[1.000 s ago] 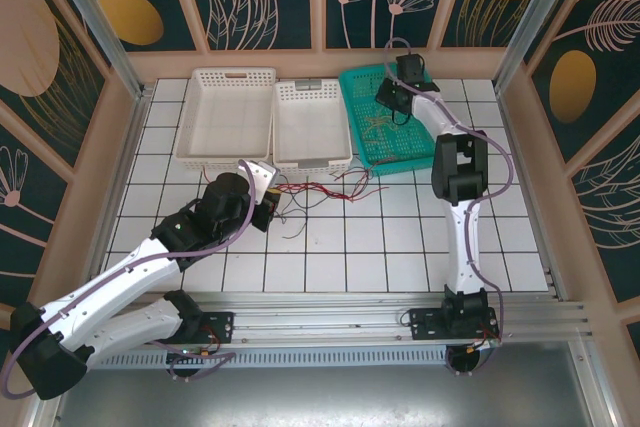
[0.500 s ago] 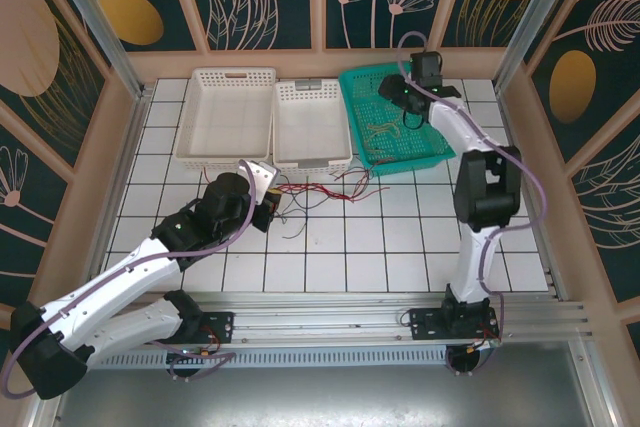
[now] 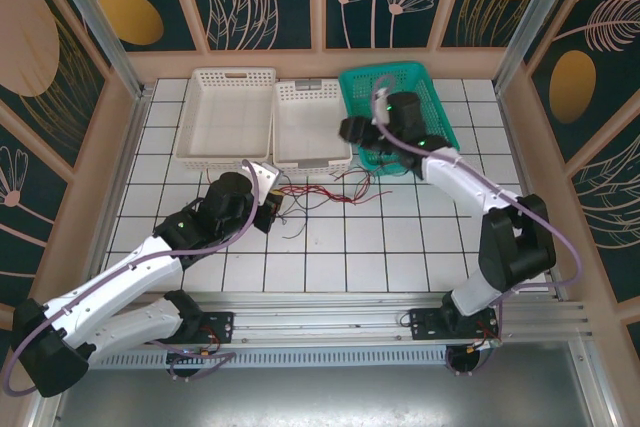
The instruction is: Untangle the cables
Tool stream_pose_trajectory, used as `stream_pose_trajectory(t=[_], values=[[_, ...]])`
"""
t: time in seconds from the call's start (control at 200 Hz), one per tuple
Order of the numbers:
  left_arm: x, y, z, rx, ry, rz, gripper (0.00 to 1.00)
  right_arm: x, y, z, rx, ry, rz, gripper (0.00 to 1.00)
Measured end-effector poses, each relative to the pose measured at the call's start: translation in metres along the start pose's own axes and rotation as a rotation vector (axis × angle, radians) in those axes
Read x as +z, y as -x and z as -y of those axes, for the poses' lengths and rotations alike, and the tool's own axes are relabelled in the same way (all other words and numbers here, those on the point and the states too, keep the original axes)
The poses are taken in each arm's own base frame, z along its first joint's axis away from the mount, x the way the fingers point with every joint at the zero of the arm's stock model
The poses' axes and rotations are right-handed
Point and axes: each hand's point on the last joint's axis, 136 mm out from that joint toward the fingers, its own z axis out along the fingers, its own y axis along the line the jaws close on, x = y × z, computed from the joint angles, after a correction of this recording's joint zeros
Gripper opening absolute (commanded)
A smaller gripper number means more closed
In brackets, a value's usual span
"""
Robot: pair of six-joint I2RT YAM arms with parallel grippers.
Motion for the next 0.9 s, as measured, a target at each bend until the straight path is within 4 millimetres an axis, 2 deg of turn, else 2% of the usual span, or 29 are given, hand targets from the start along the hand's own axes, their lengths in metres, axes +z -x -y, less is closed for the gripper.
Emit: stream_pose_trajectory(t=[0.1,0.19,0.305,0.495,0.611,0.761,0.901], values=[[0.0,-0.001,0.002,0.0,-0.013,-0.004,0.0,0.007,-0.048,-0.036,-0.081,0.103,-0.105,0.48],[0.001,-0.001,0.003,0.0,-0.017,-0.007,0.0,0.006,-0.07,-0.052,-0.13,0.163,-0.142,0.45],[0.001,-0.001,0.003,0.0,-0.018,-0.007,0.0,0.003,-0.088,-0.051,-0.151,0.188,-0.164,0.42],[0.001,-0.001,0.003,0.0,-0.018,-0.006,0.0,0.004,-0.118,-0.036,-0.151,0.172,-0.211,0.43],[0.001,-0.001,0.003,0.0,-0.019,-0.007,0.0,-0.003,-0.128,-0.038,-0.168,0.186,-0.215,0.43],[0.001,-0.002,0.003,0.0,-0.017,-0.009,0.0,-0.009,-0.127,-0.05,-0.198,0.226,-0.191,0.43],[0.002,-0.002,0.002,0.0,-0.01,-0.011,0.0,-0.017,-0.132,-0.05,-0.206,0.242,-0.182,0.42]])
